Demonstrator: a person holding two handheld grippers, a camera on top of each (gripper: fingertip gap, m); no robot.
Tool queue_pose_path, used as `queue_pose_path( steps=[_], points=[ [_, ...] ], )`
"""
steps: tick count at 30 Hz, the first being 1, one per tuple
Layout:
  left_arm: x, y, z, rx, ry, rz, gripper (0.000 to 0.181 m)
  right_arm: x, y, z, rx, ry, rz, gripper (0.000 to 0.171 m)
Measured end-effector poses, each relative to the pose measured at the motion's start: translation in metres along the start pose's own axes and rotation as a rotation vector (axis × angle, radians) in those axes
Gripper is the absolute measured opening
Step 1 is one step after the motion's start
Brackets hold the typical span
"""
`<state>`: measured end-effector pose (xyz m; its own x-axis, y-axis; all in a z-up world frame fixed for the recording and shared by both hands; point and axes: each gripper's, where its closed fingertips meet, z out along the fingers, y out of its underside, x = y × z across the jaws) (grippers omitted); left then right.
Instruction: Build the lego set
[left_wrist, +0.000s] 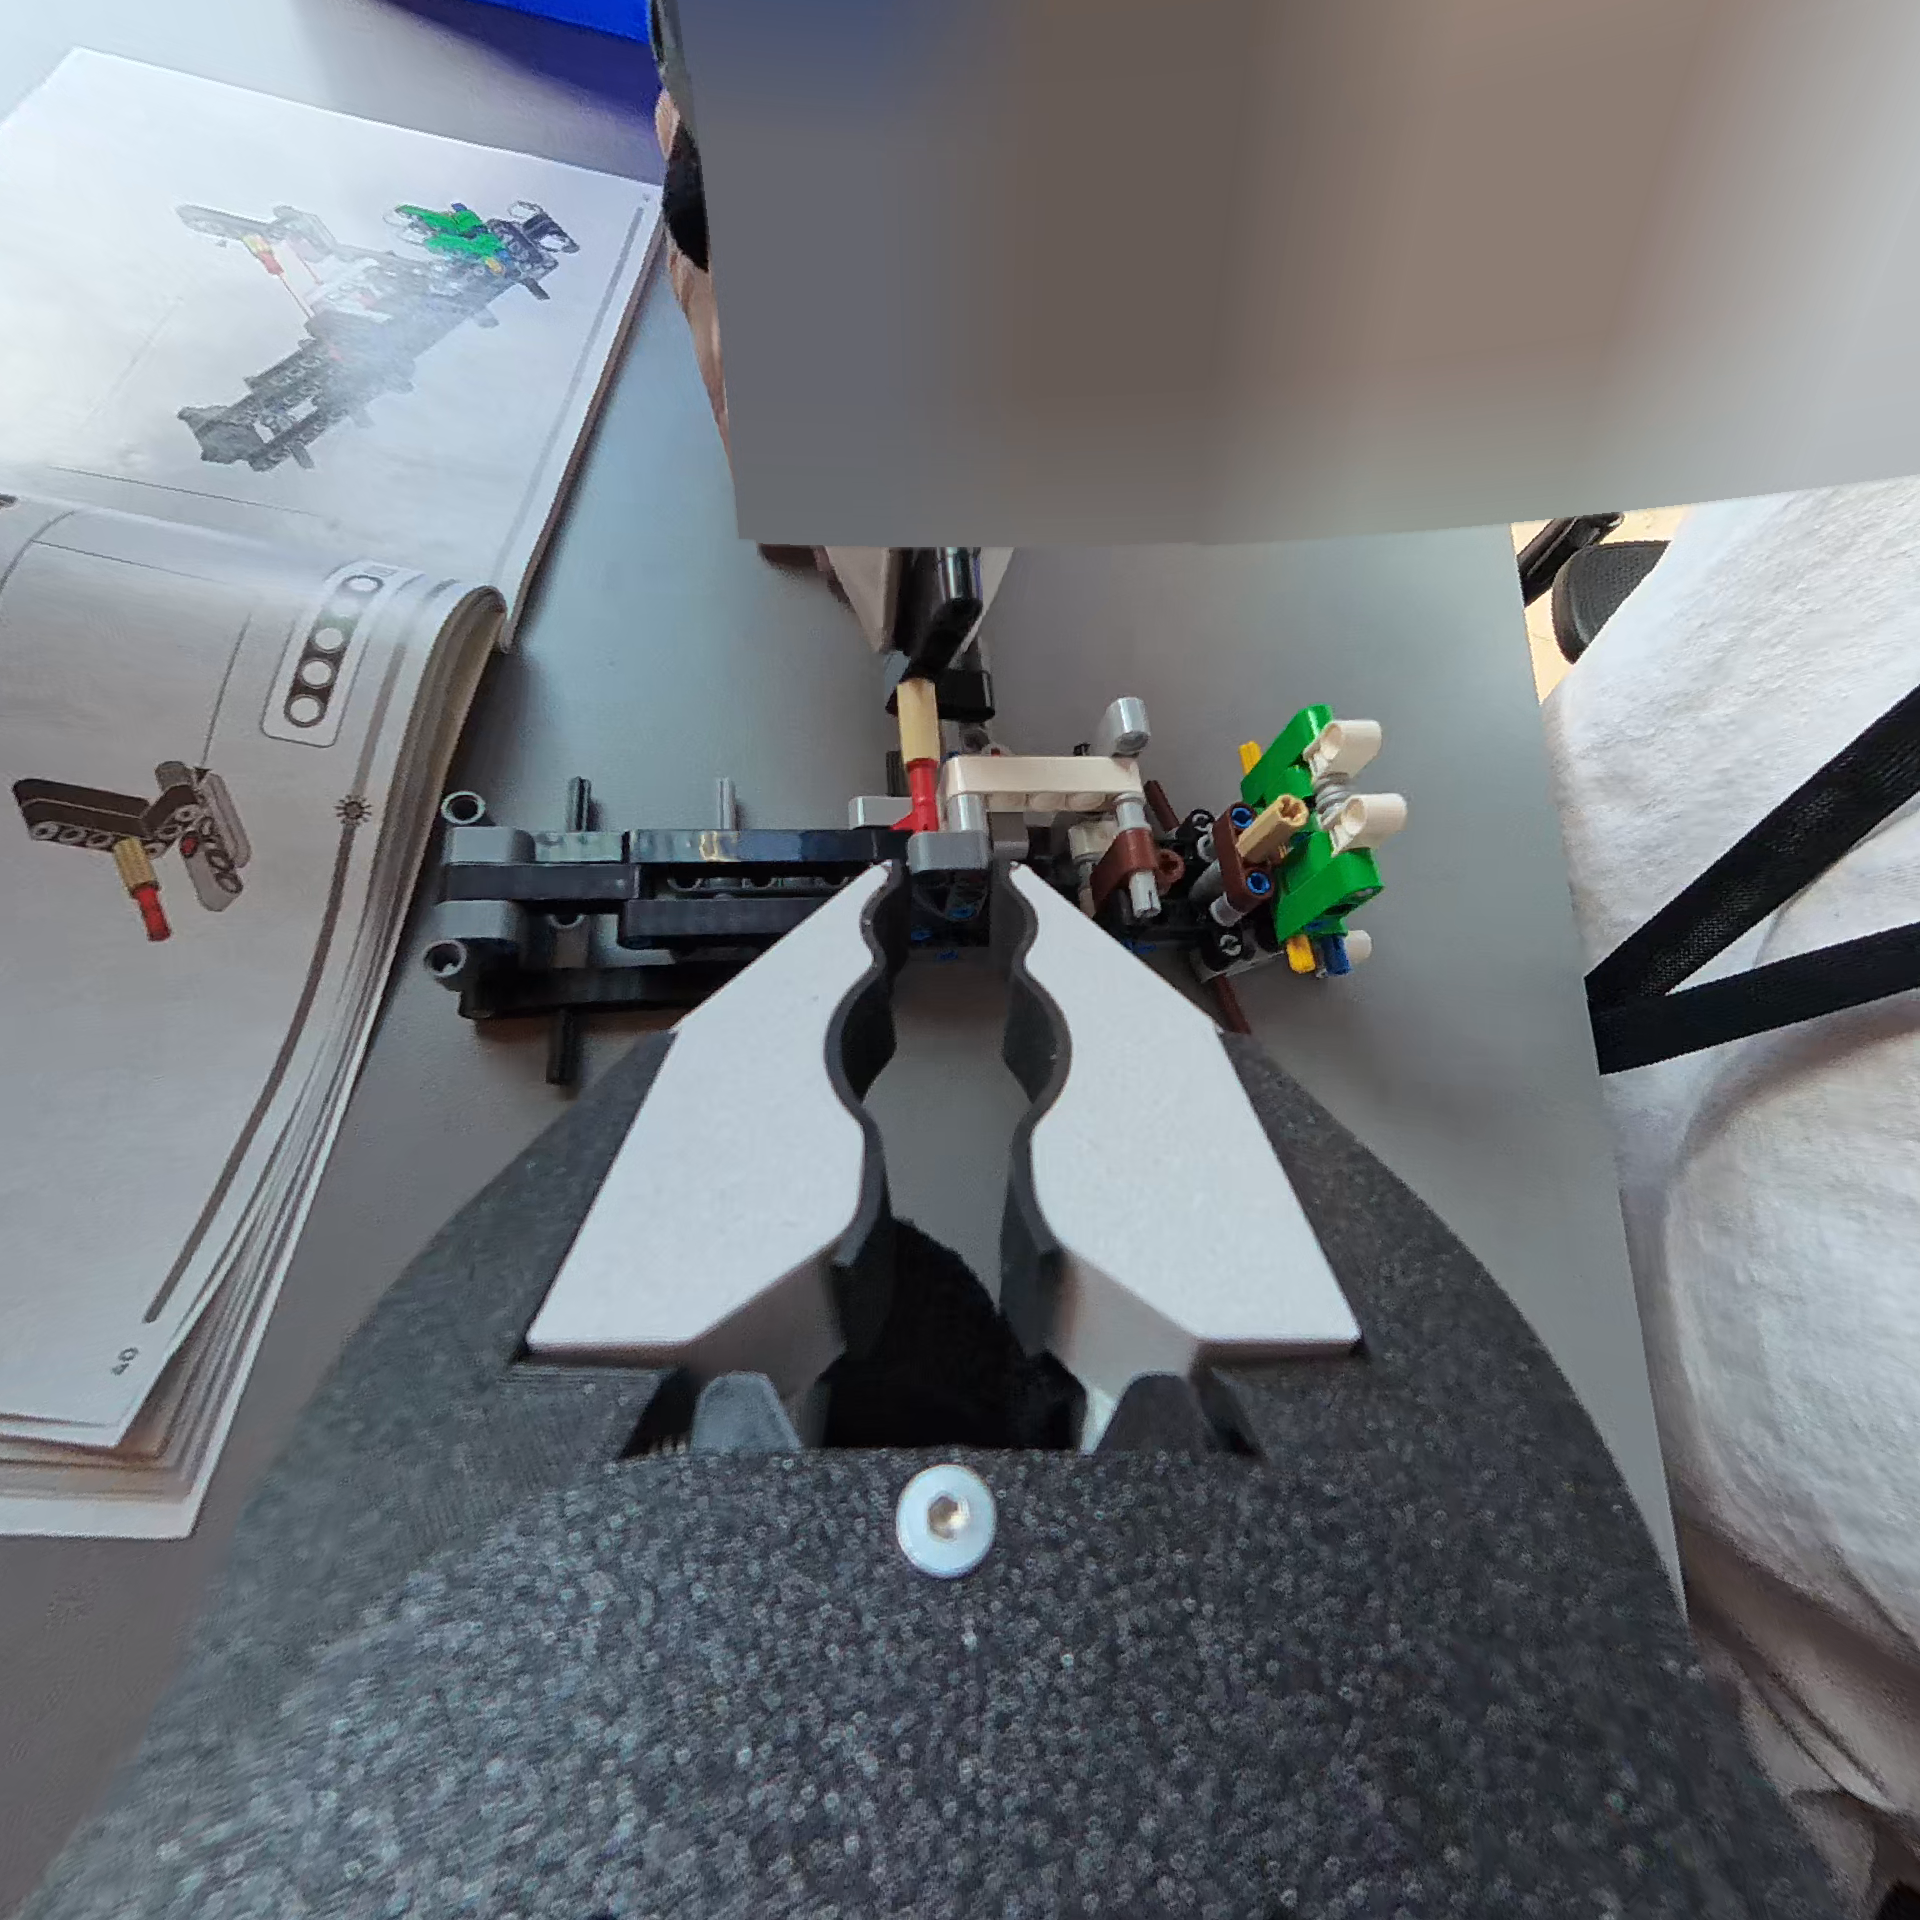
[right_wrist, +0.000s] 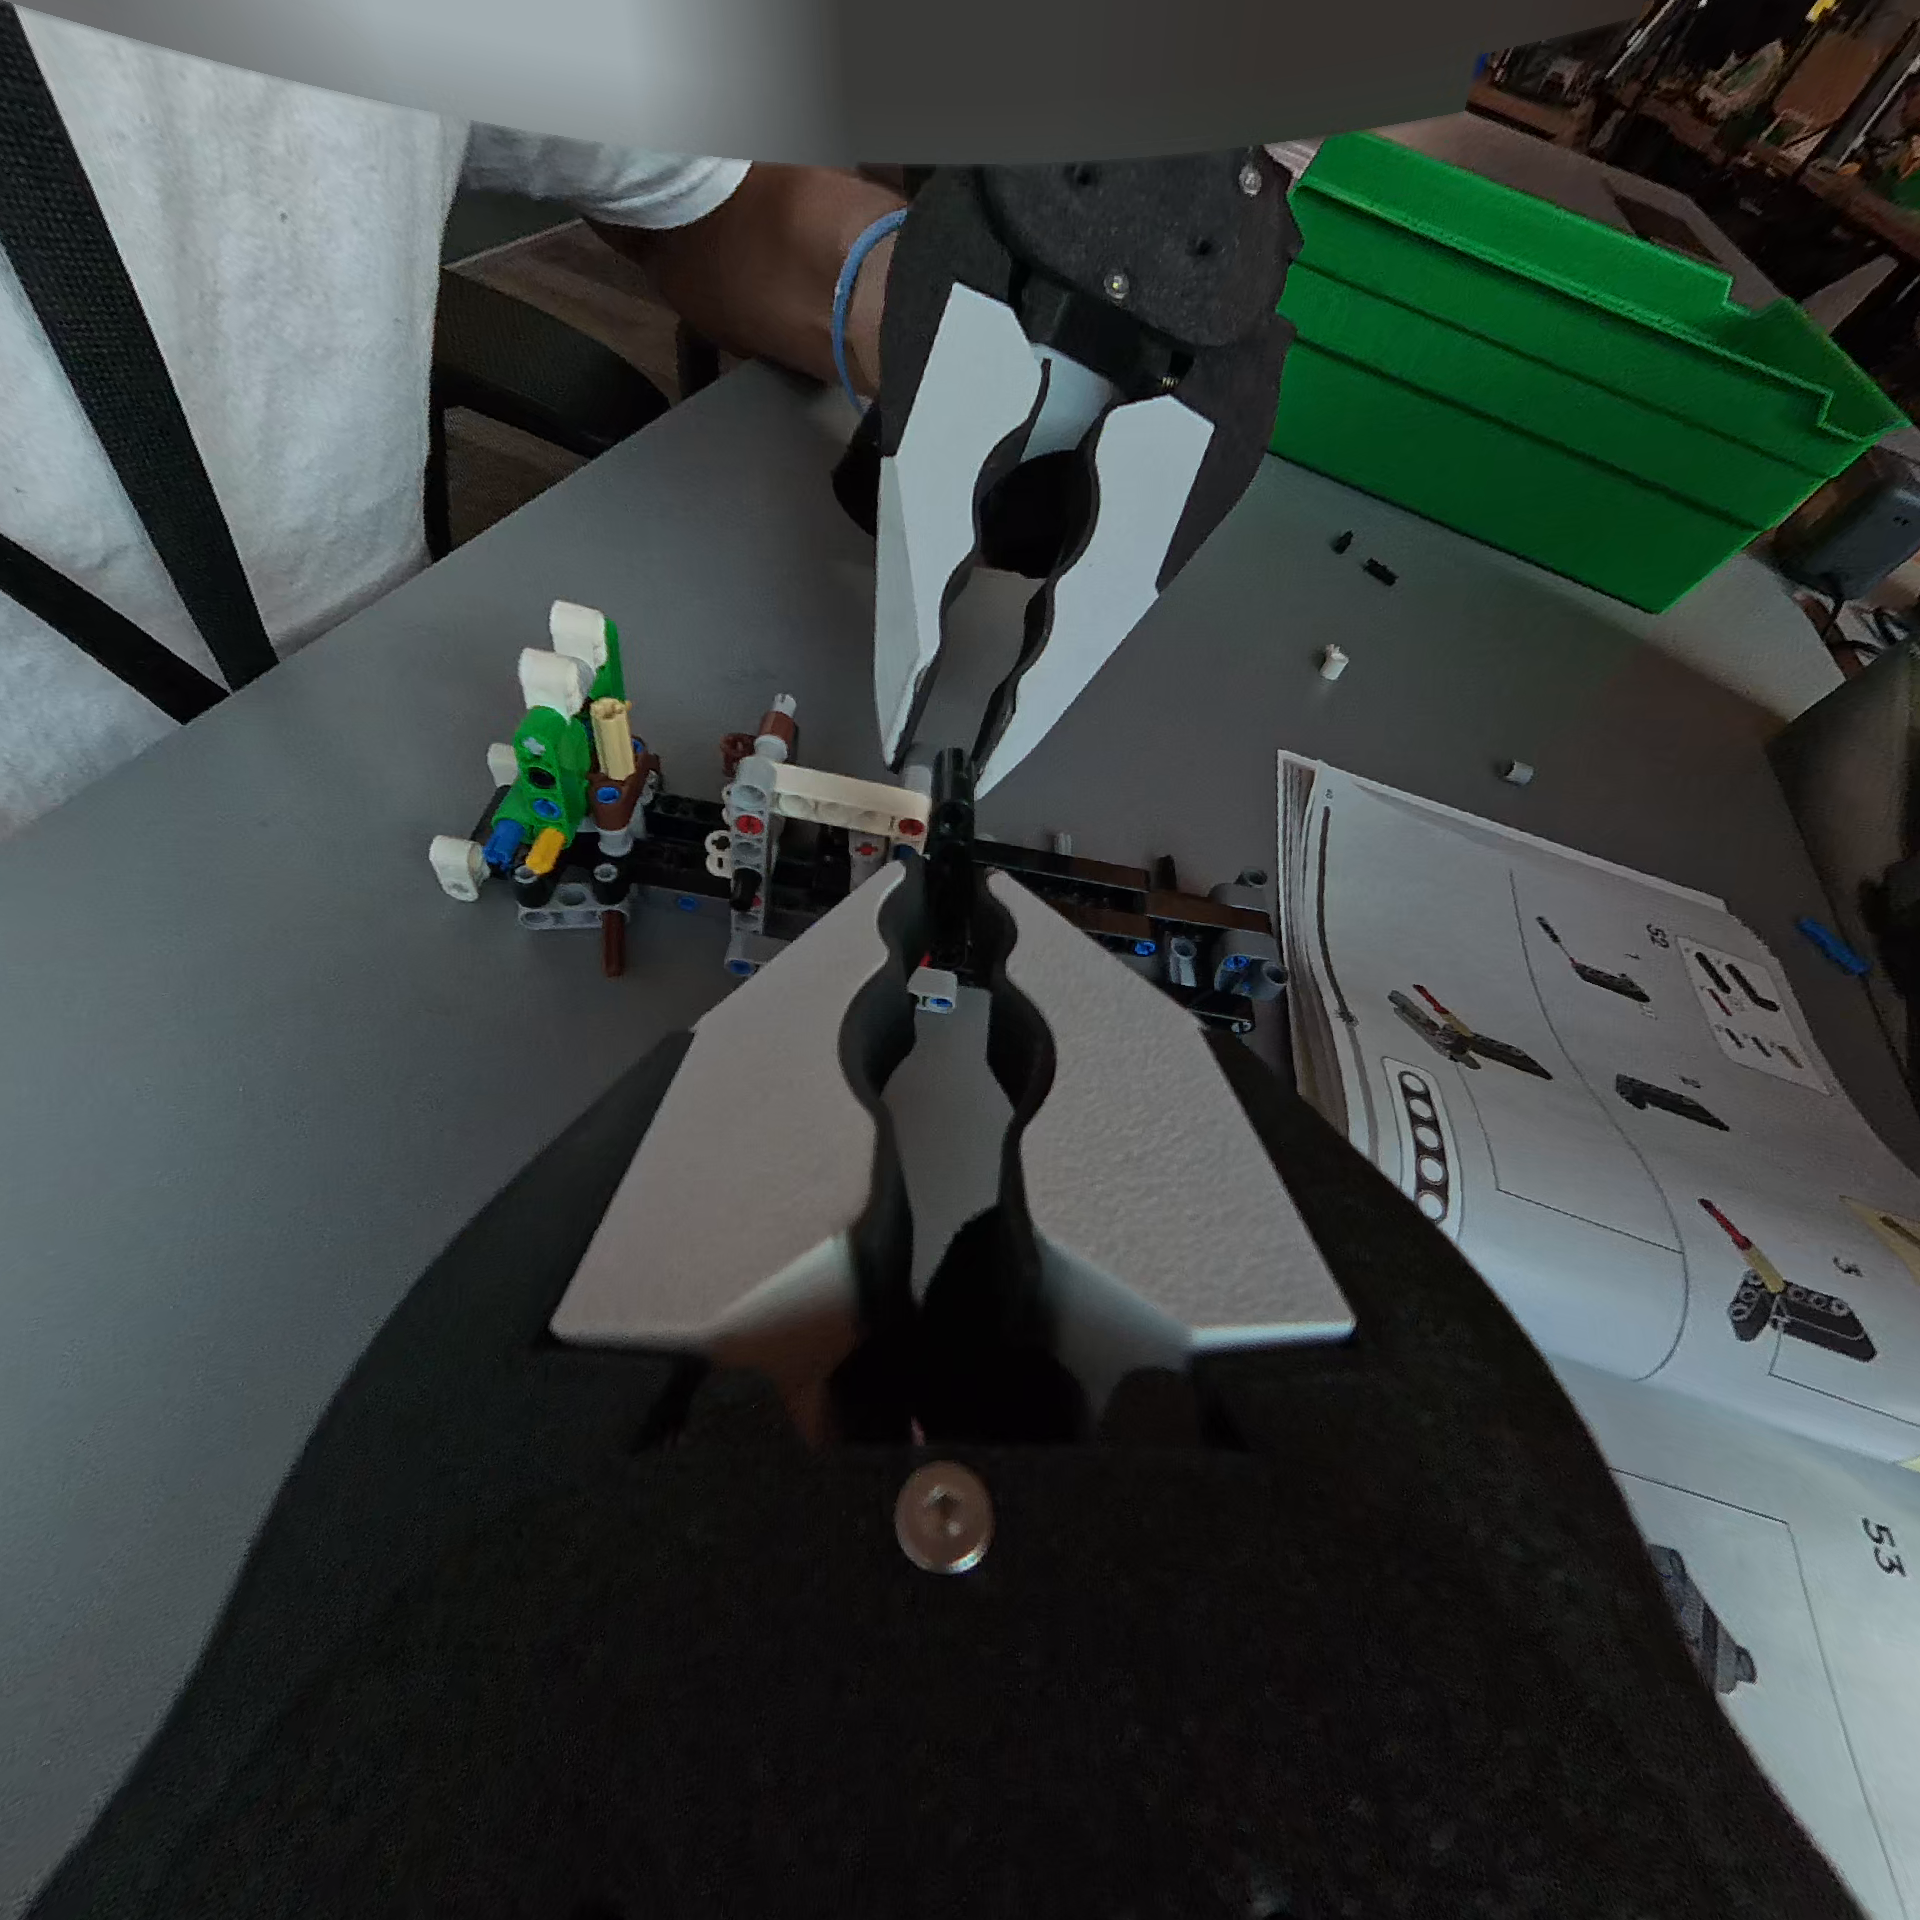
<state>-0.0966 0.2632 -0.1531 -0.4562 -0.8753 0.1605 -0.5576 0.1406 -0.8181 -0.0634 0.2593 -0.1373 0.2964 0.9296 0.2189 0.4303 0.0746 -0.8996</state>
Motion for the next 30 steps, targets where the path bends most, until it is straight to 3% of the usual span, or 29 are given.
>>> queue_pose_path(
  steps=[16,21,30],
  points=[
    [0.000,0.001,0.000,0.011,0.030,-0.012,0.014,0.000,-0.002,0.001,0.027,0.000,-0.024,0.006],
    [0.001,0.001,0.000,0.010,0.035,-0.010,0.014,0.001,0.002,0.002,-0.003,-0.076,0.123,0.005],
    [0.001,0.001,0.000,0.009,0.034,-0.013,0.014,-0.001,0.011,0.004,-0.070,-0.069,0.157,0.005]
  ],
)
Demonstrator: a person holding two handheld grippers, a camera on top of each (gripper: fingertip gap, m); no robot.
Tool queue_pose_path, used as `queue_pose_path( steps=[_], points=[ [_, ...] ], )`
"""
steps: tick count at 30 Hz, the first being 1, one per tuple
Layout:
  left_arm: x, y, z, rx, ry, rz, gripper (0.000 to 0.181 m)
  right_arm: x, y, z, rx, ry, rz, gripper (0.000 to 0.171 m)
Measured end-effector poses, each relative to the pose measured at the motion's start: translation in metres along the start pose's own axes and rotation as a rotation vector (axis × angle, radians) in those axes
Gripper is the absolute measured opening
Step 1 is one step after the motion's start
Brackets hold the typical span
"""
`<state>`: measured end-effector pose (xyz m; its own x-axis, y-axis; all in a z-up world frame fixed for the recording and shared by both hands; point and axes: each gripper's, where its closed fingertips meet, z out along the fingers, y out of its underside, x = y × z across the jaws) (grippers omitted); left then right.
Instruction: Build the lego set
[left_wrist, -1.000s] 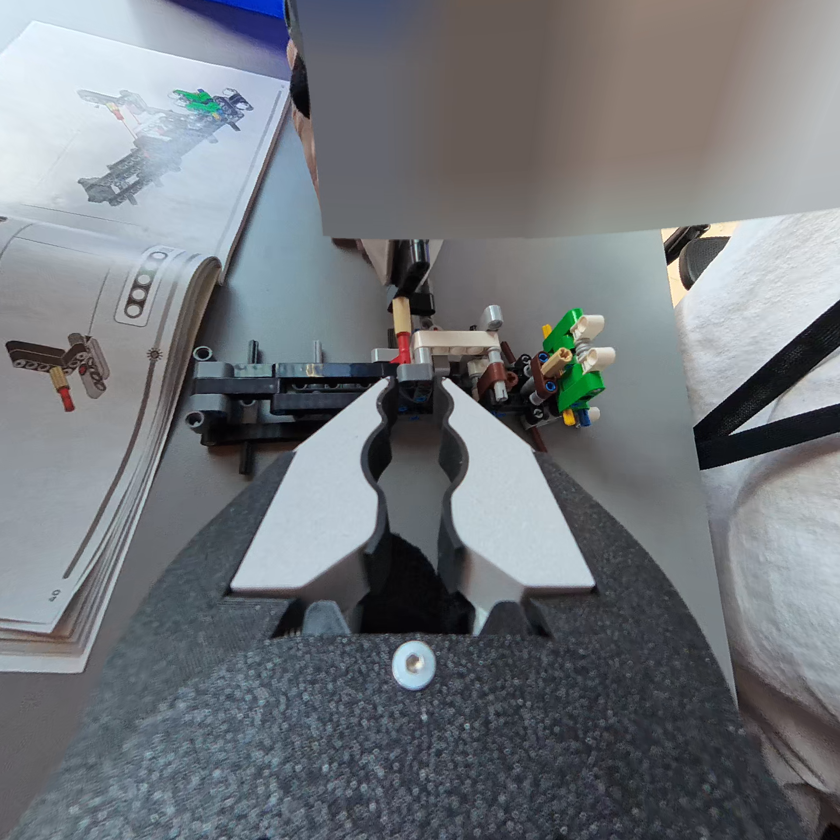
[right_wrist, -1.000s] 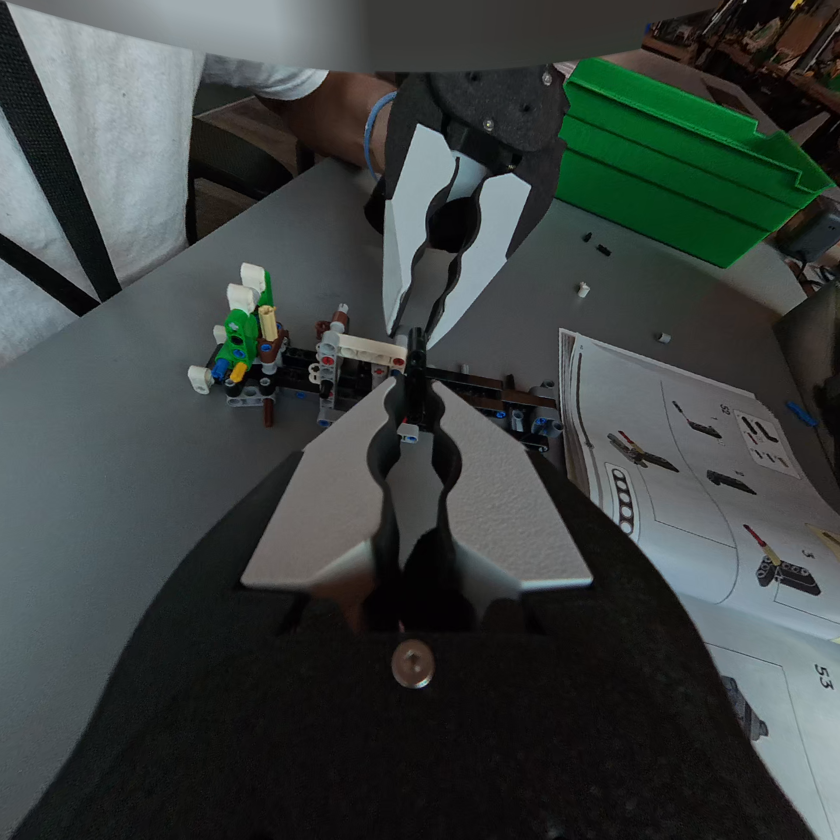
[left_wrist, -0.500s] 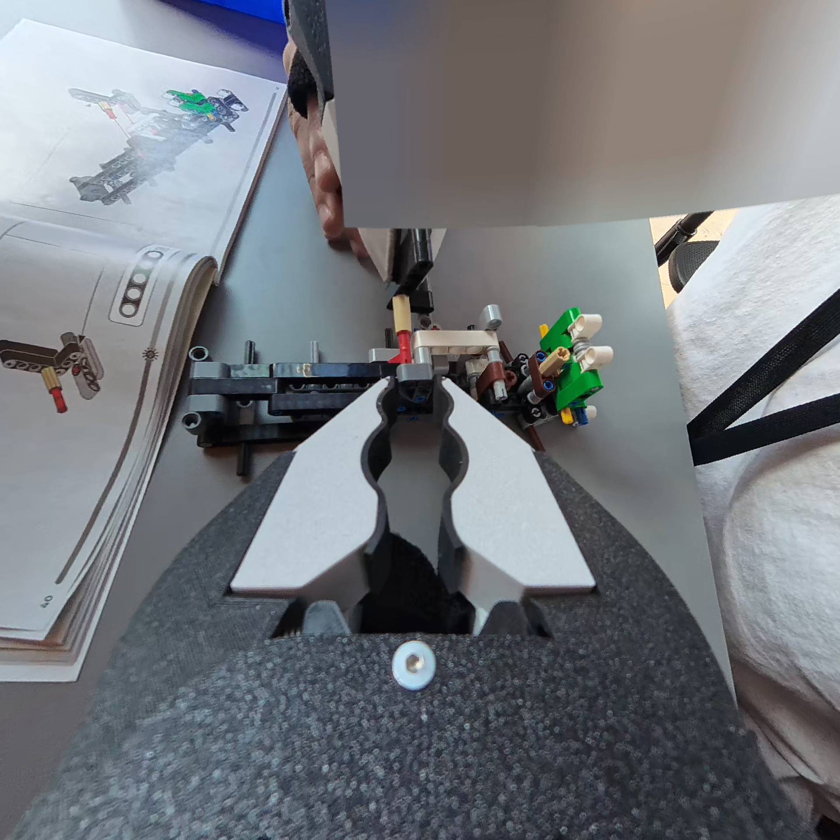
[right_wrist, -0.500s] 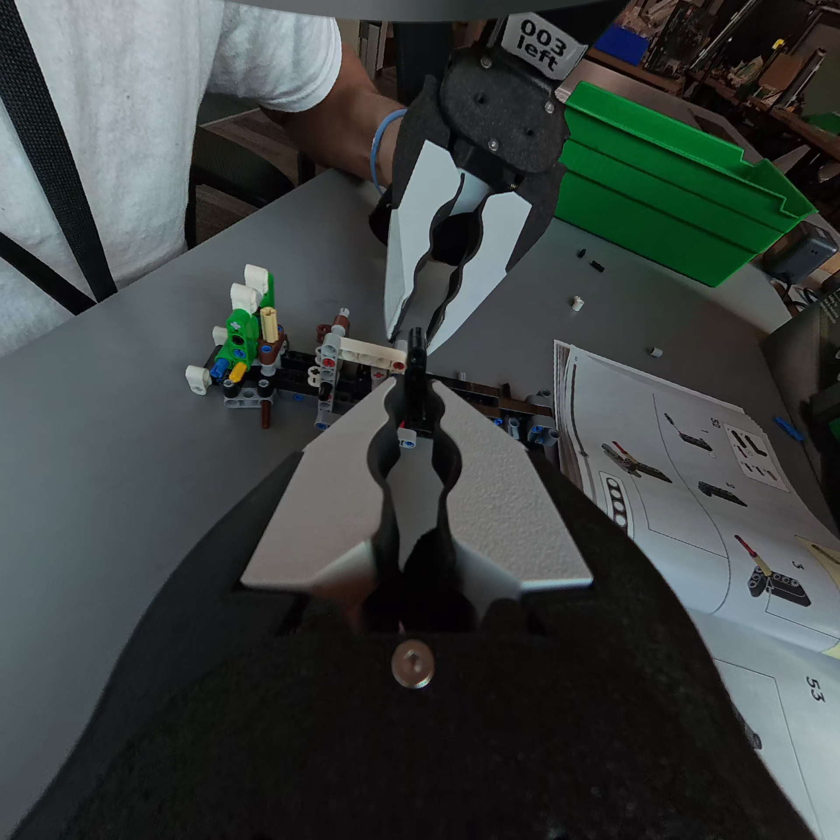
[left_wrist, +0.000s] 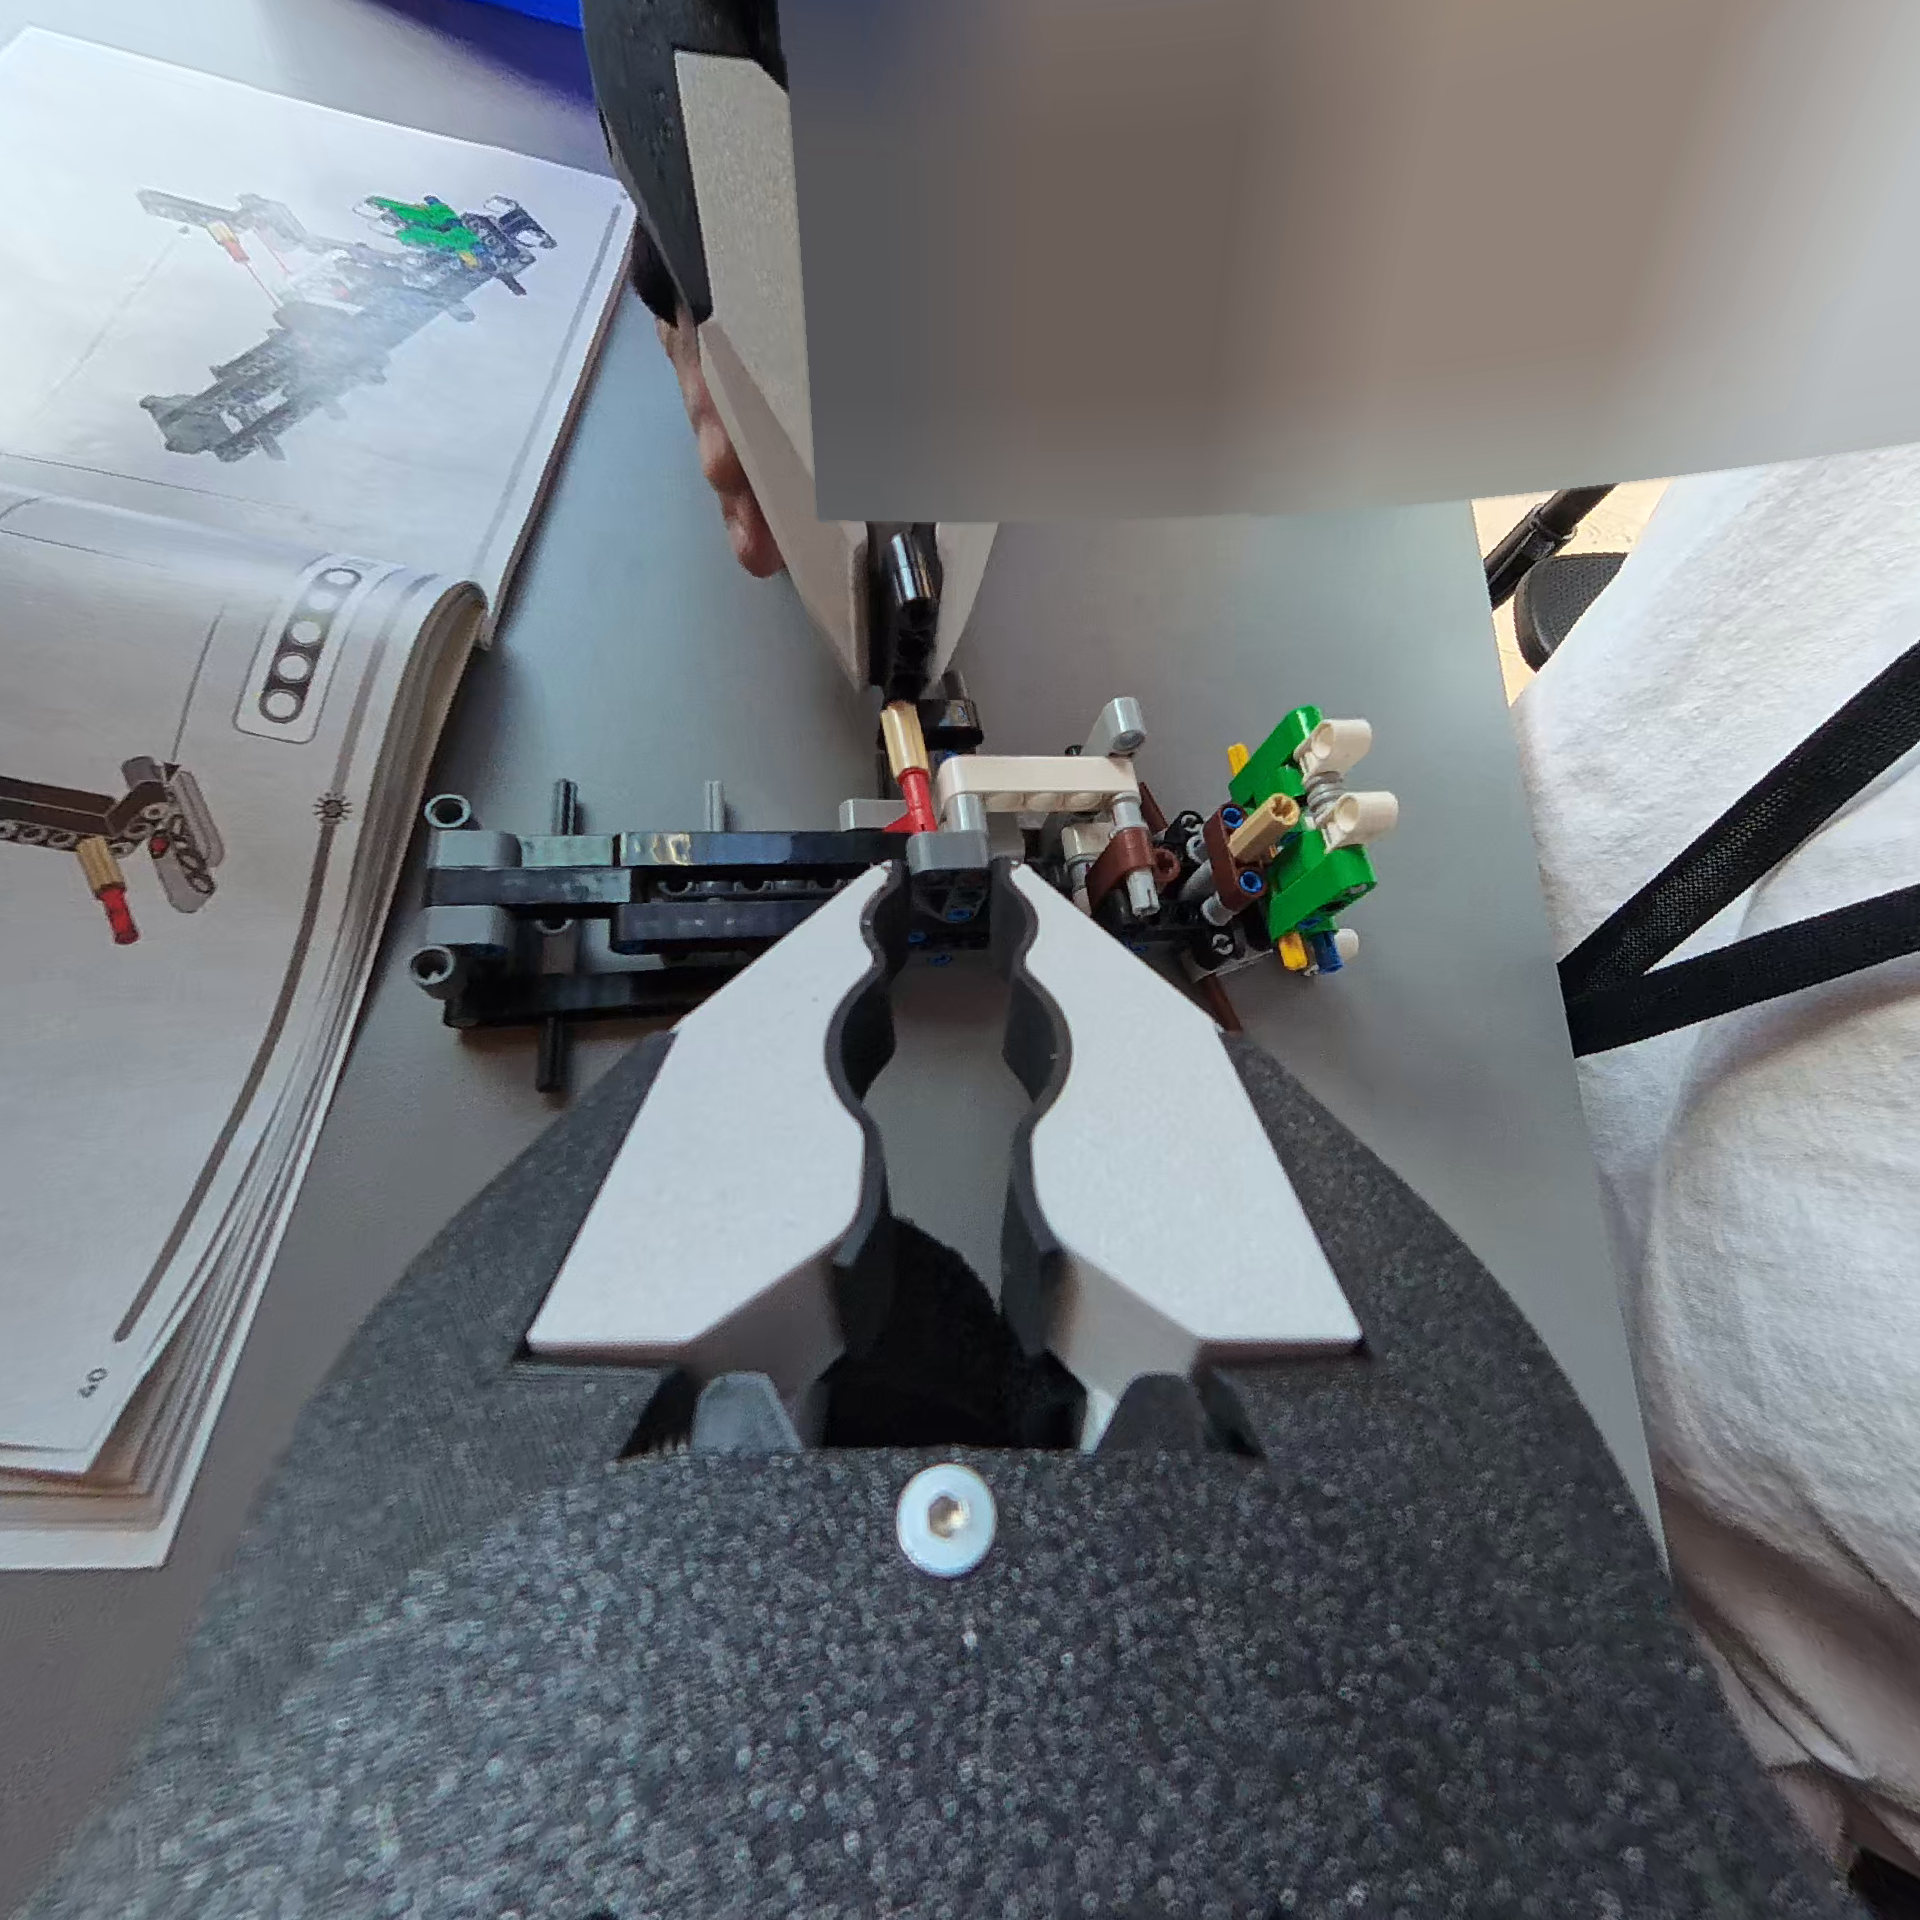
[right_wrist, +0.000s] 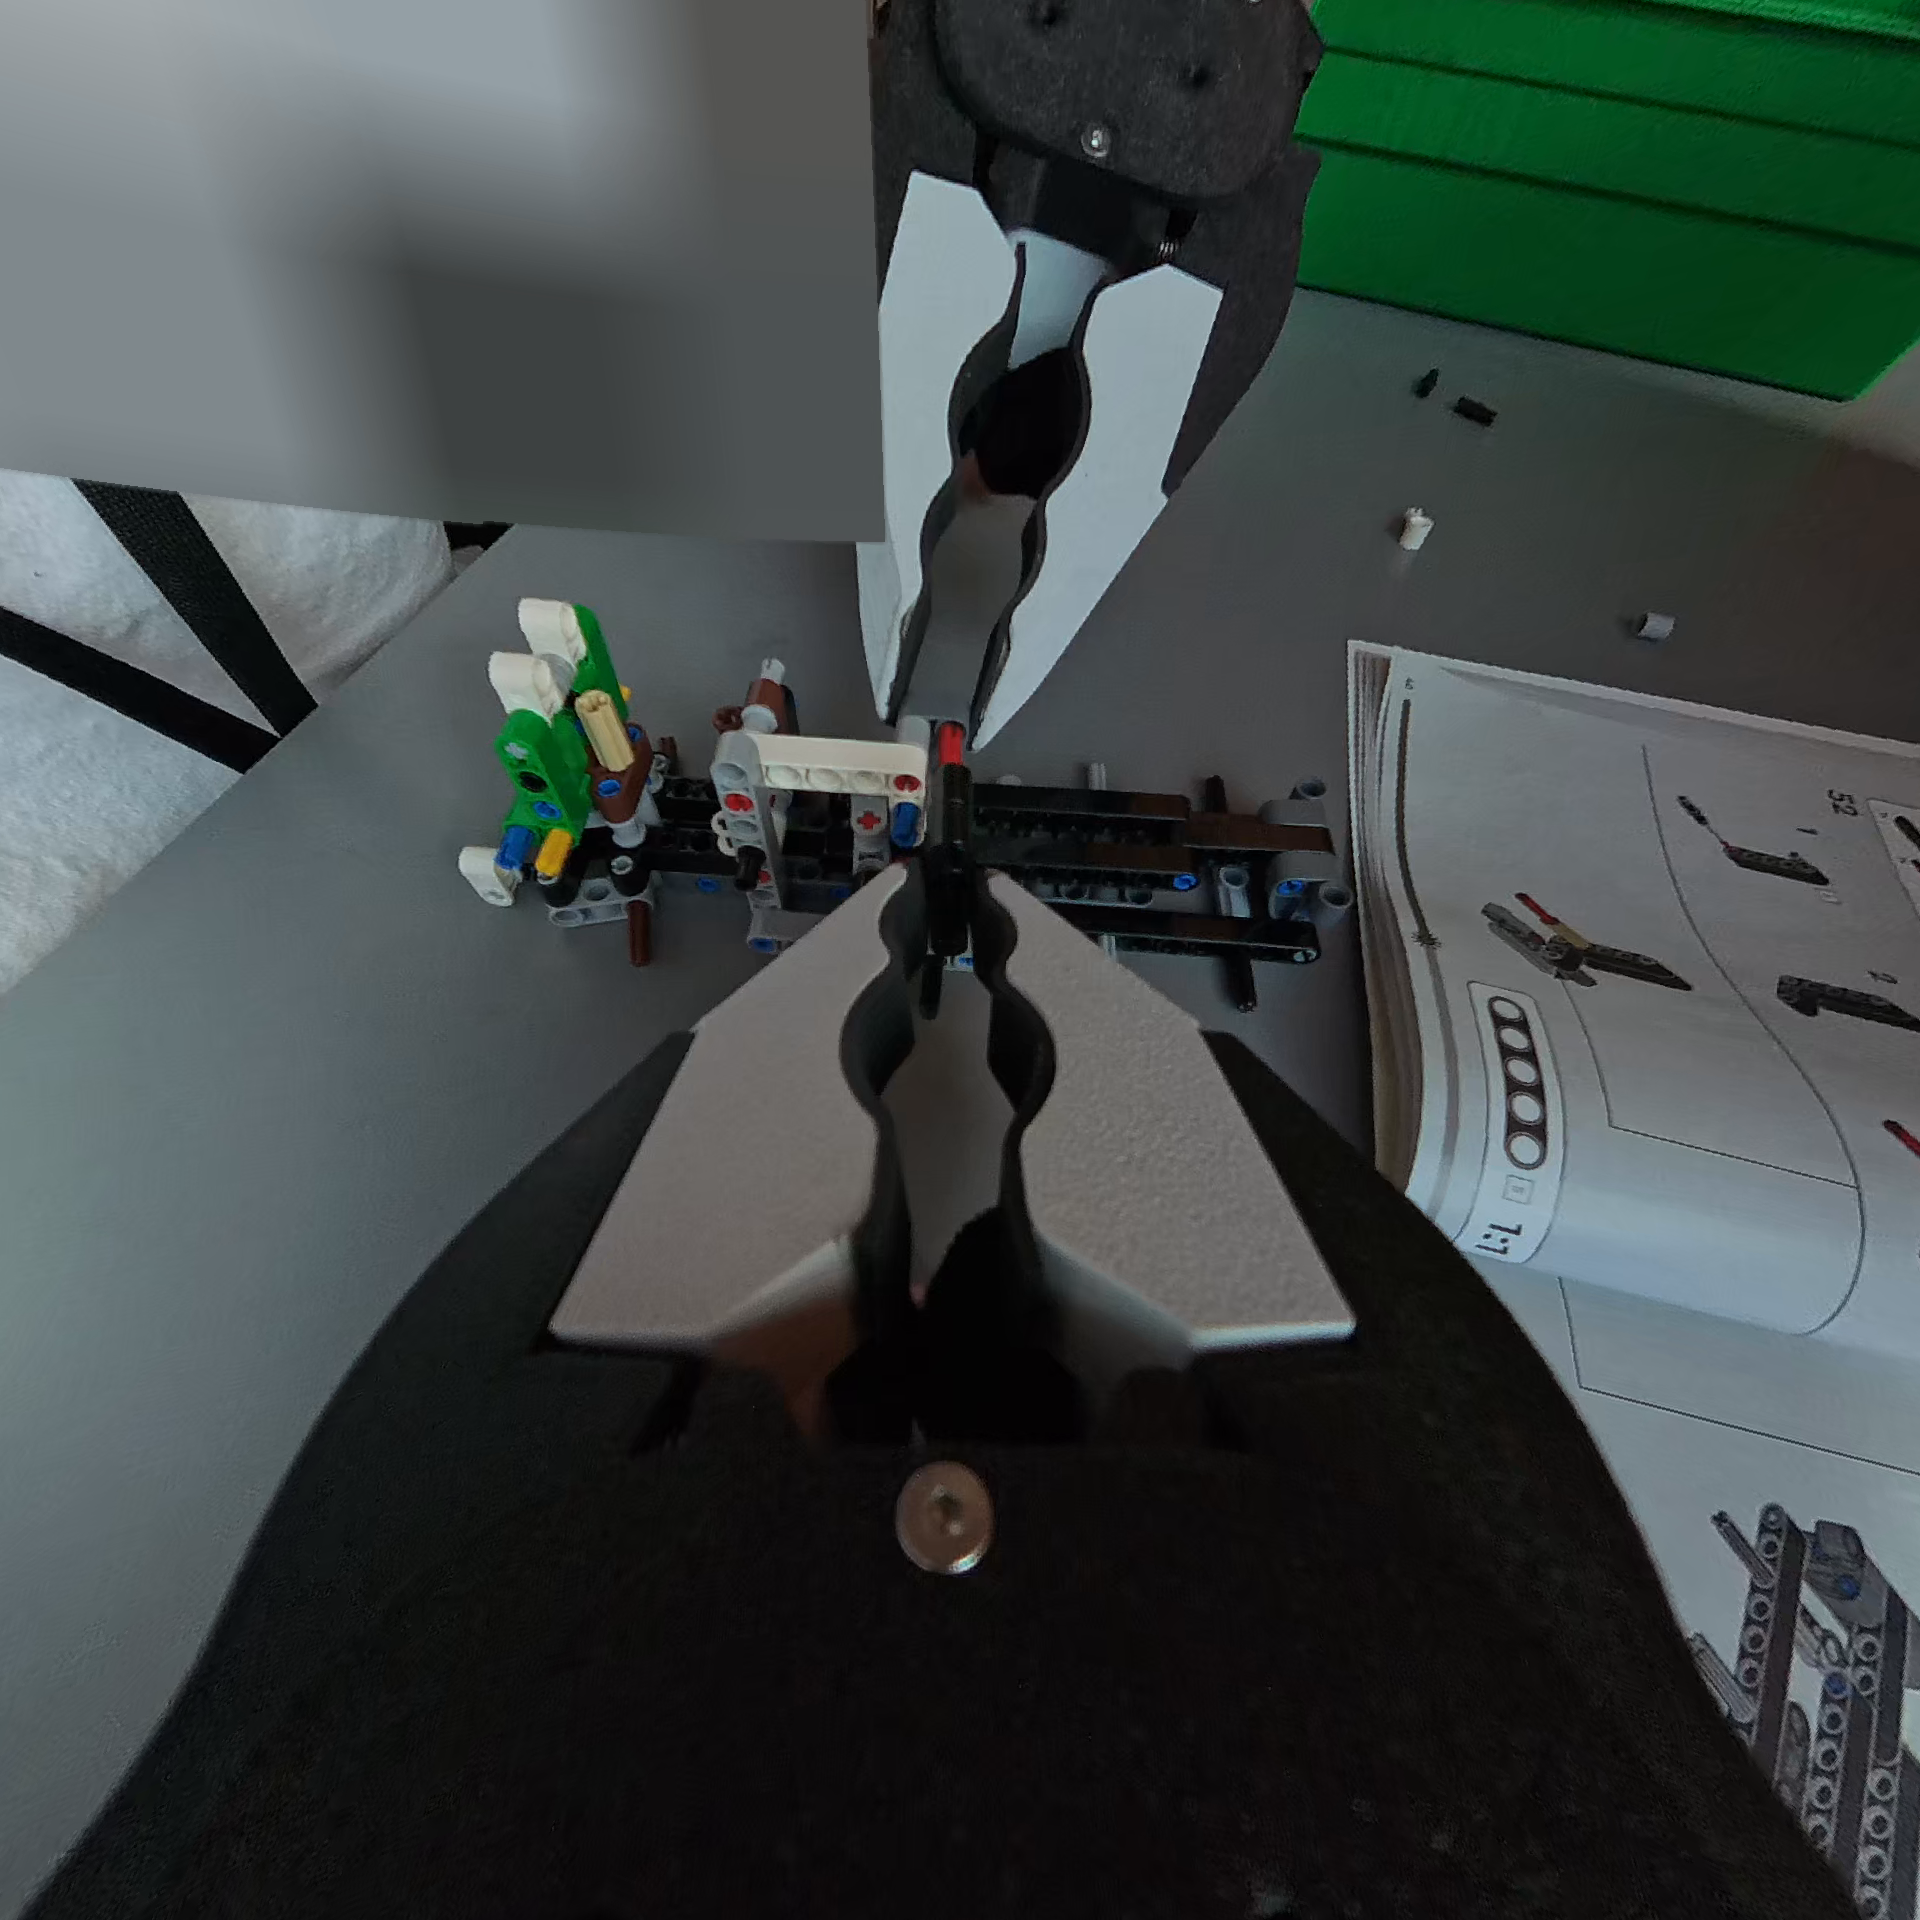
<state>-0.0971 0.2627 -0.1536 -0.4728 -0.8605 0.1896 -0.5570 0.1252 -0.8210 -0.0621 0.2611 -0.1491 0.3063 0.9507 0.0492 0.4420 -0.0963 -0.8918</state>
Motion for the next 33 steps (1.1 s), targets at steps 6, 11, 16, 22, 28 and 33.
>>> queue_pose_path(
  steps=[6,11,16,22,28,33],
  points=[
    [-0.0004,0.0000,-0.0001,0.001,-0.003,-0.003,0.014,0.0004,-0.0023,-0.0009,0.013,0.041,-0.069,0.006],
    [-0.0001,0.0002,-0.0002,0.002,0.004,-0.008,0.014,-0.0004,-0.0004,0.0004,0.000,0.042,-0.087,0.006],
    [0.0029,-0.0004,0.0013,-0.001,0.010,0.003,0.014,-0.0037,-0.0002,-0.0010,-0.027,-0.023,-0.013,0.005],
    [0.0029,0.0002,0.0007,-0.024,-0.006,0.027,0.014,-0.0033,-0.0026,-0.0008,-0.091,-0.087,0.139,0.006],
    [0.0046,-0.0001,0.0016,-0.034,-0.013,0.051,0.014,-0.0053,-0.0017,-0.0012,-0.107,-0.140,0.215,0.006],
    [0.0061,-0.0009,0.0024,-0.037,-0.015,0.064,0.014,-0.0059,-0.0014,-0.0024,-0.126,-0.166,0.194,0.005]
  ],
)
